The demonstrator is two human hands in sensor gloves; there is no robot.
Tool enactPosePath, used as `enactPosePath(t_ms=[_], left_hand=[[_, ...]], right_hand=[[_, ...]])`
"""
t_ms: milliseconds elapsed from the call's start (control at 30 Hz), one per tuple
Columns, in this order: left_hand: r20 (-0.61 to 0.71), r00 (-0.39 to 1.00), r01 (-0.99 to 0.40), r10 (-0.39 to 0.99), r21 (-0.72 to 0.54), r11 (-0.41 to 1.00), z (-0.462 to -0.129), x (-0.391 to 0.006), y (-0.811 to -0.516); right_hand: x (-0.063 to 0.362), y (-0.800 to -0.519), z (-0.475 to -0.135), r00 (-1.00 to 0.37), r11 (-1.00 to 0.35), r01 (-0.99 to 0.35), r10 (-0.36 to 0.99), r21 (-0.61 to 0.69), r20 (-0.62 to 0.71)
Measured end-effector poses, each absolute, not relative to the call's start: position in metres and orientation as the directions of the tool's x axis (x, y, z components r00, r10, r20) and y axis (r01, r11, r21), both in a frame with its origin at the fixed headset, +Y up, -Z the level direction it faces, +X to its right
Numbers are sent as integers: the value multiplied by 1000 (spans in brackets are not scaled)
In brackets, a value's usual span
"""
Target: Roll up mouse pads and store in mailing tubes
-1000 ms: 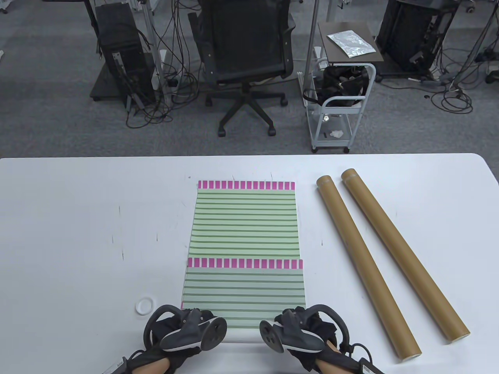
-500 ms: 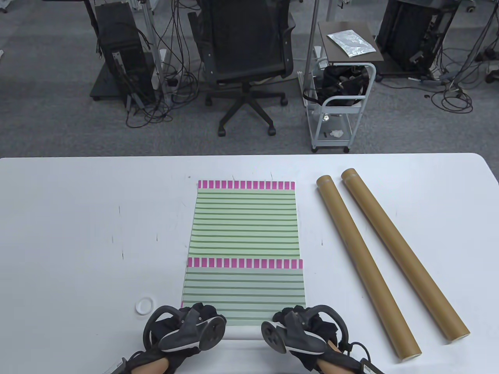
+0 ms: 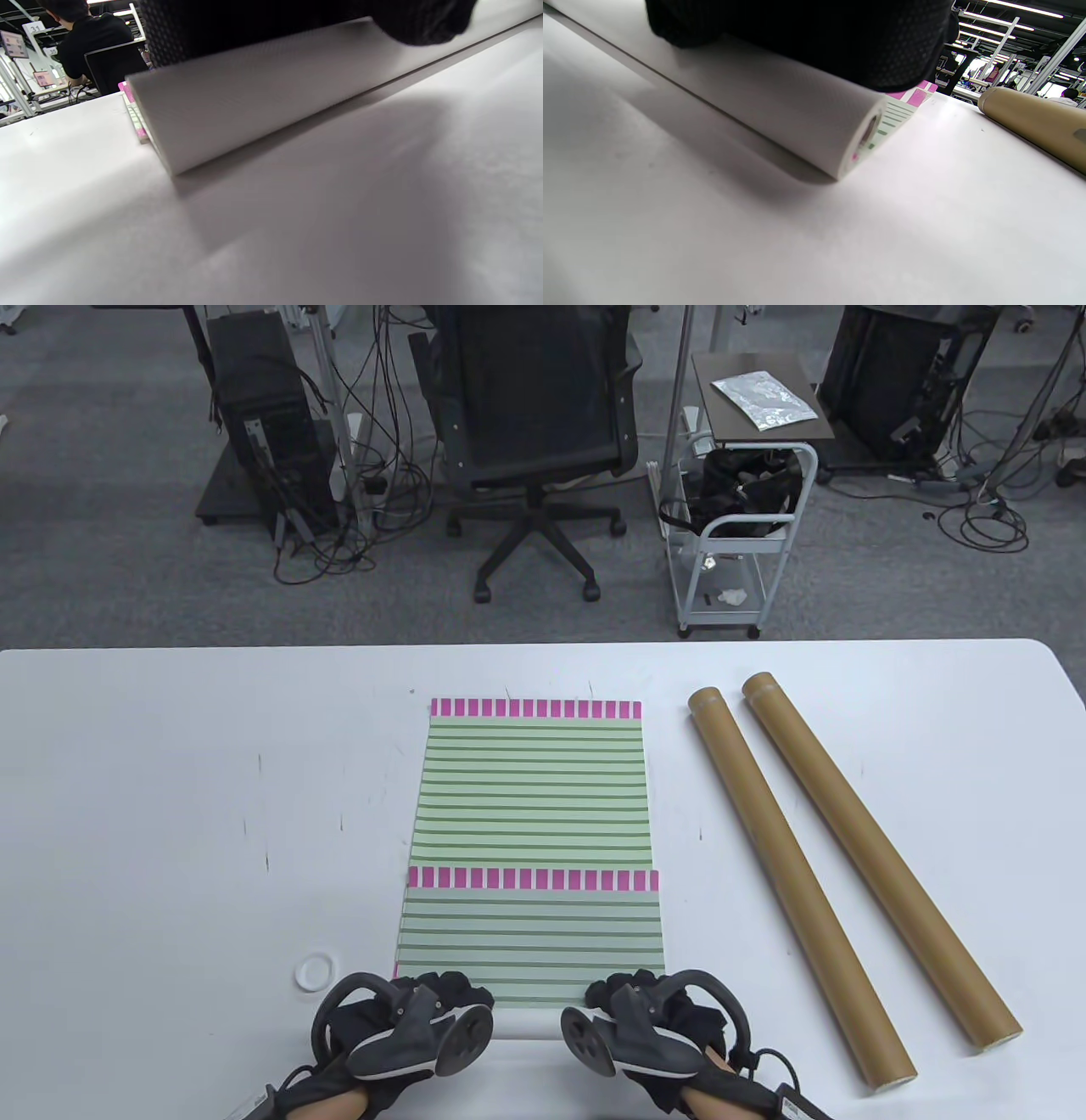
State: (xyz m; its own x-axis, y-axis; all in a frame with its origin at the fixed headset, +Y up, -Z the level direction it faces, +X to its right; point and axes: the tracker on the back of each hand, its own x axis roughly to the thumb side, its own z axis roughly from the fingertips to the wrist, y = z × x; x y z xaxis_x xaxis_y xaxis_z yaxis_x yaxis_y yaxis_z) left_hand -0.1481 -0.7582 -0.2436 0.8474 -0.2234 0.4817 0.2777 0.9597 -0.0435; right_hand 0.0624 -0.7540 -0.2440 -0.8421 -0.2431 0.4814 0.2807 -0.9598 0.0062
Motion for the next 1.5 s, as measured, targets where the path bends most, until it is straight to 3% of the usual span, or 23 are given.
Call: enactPosePath(t_ms=[133,233,467,600,700,800,867,1000,1233,1333,1433,1500], left_hand=[[450,859,288,-244,-31,957,-245,-149,-759],[453,856,294,-248,-32,955,-245,-149,-758],[488,852,268,-189,-99,958,-242,-149,-755],[481,856,260,-188,-87,962,-242,-148,-757],[470,861,266,-196,-87,960,-244,-146,-756],[453,875,248,-168,-121,961,-248,-147,-757],[444,884,230,-148,-137,963,-249,-149,-758],[454,879,231,-149,-130,964,-252,-155,-758],[473,871,208,-129,-118,971,-253,-164,-757],[449,893,124,-26,-190,974,-257,-170,-756],[484,875,136,-4,-236,962,-256,-169,-754],[490,871,157,-40,-200,967,-254,-168,-754]], right_hand=[[65,-756,-242,-845,-959,274,-203,76,495],[63,-756,-242,-830,-955,296,-264,-13,492],[62,-751,-243,-832,-950,296,-206,98,515],[64,-747,-243,-832,-946,315,-240,71,500],[67,-735,-243,-841,-969,248,-214,3,497],[63,-745,-241,-822,-955,296,-249,11,512],[60,-748,-240,-808,-947,316,-300,-57,508],[60,-747,-239,-813,-952,301,-287,-57,507],[59,-747,-239,-810,-942,335,-296,-15,506],[62,-744,-239,-823,-945,325,-268,29,502],[62,-741,-238,-823,-943,322,-234,87,517],[61,-741,-236,-825,-941,326,-240,84,512]])
